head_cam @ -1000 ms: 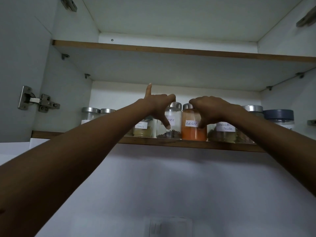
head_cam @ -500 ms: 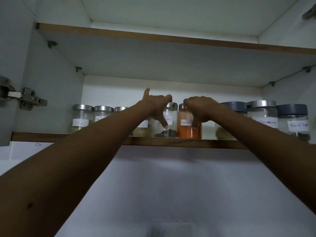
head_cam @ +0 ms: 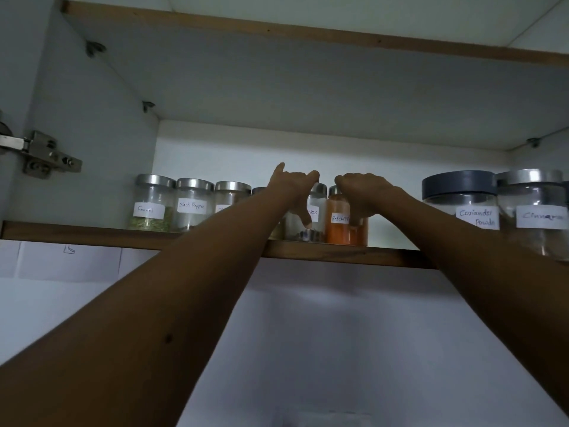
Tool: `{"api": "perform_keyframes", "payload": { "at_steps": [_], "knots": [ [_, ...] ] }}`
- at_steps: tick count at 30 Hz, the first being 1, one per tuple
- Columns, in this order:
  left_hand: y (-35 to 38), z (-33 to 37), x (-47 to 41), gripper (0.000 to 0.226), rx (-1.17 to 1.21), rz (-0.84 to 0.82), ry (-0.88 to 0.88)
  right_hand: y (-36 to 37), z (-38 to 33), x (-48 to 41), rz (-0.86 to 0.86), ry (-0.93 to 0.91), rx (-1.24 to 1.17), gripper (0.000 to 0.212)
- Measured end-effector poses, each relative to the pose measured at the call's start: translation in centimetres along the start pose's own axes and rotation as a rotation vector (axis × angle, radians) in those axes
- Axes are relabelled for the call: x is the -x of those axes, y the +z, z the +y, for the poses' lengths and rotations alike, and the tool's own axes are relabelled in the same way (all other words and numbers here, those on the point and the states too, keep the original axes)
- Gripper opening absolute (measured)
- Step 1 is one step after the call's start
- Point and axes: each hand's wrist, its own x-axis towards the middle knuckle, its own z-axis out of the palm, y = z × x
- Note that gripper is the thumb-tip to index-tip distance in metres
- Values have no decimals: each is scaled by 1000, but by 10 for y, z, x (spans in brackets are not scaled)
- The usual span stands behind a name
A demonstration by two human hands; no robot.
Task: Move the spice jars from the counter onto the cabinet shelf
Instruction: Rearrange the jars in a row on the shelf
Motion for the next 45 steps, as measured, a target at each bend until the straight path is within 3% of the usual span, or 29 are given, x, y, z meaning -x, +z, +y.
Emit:
{"api": "perform_keyframes", "payload": {
  "at_steps": [5,17,27,31,45],
  "knots": [
    [8,2,-12,93,-12,-7,0,9,5,-15,-36,12,14,72],
    [24,11,-26,95,44,-46,-71,29,23,-31,29,5,-101,55],
    [31,20,-15,105,-43,-65,-214,37,27,-39,-12,-2,-96,67],
    [34,19,-12,107,-99,-64,-209,42,28,-37,-9,10,-35,76],
    [37,16,-10,105,-144,-6,-158,52,28,-35,-8,18,-94,78]
  ]
}}
